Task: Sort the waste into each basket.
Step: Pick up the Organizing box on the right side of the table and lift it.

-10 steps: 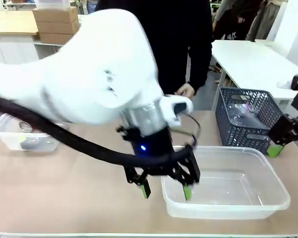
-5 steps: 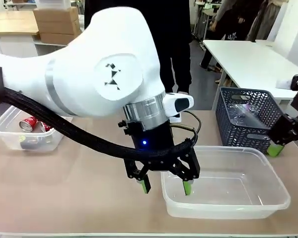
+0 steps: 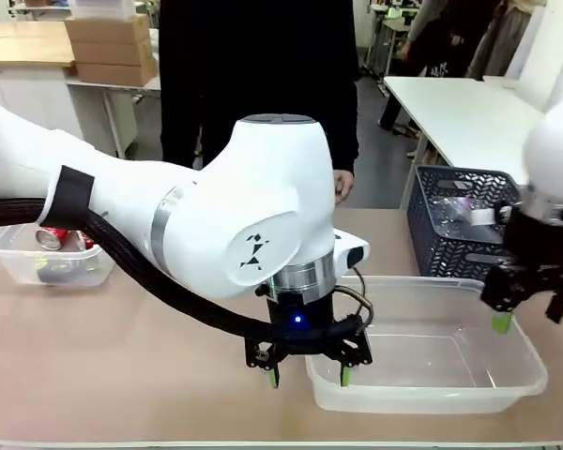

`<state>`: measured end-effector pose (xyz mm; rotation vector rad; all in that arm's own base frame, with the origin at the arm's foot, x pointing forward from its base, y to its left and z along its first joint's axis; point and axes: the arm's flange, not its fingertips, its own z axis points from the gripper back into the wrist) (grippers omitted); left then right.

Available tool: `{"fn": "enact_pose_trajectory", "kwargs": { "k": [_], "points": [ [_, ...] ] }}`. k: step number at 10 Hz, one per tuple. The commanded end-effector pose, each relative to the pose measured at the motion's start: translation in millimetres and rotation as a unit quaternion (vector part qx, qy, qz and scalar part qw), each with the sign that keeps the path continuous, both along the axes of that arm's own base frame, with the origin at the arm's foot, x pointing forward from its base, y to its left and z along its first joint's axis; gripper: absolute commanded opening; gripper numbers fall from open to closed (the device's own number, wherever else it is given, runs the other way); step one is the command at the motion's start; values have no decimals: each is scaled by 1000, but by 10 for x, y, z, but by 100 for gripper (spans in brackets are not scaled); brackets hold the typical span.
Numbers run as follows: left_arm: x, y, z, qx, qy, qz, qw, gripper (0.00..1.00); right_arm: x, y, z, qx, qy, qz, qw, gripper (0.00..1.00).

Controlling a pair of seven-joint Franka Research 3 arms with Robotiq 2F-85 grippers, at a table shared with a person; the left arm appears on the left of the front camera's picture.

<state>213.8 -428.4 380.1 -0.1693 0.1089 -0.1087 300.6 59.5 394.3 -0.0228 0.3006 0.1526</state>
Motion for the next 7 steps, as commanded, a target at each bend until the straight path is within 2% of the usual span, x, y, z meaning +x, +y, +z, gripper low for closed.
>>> {"fn": "enact_pose_trajectory", "kwargs": {
  "k": [1, 4, 5, 7],
  "points": [
    [144, -142, -50, 16, -36, 55, 998, 100, -514, -293, -875, 18, 27, 3, 999, 100],
    [297, -102, -87, 19, -83, 89, 992, 100, -613, -363, -1026, 39, 25, -17, 999, 100],
    [336, -99, -119, 19, -71, 82, 994, 100, -616, -368, -1047, 42, 28, -21, 999, 100],
    [347, -114, -183, 25, -73, 71, 995, 100, -614, -363, -1056, 47, 26, -26, 998, 100]
  ]
}}
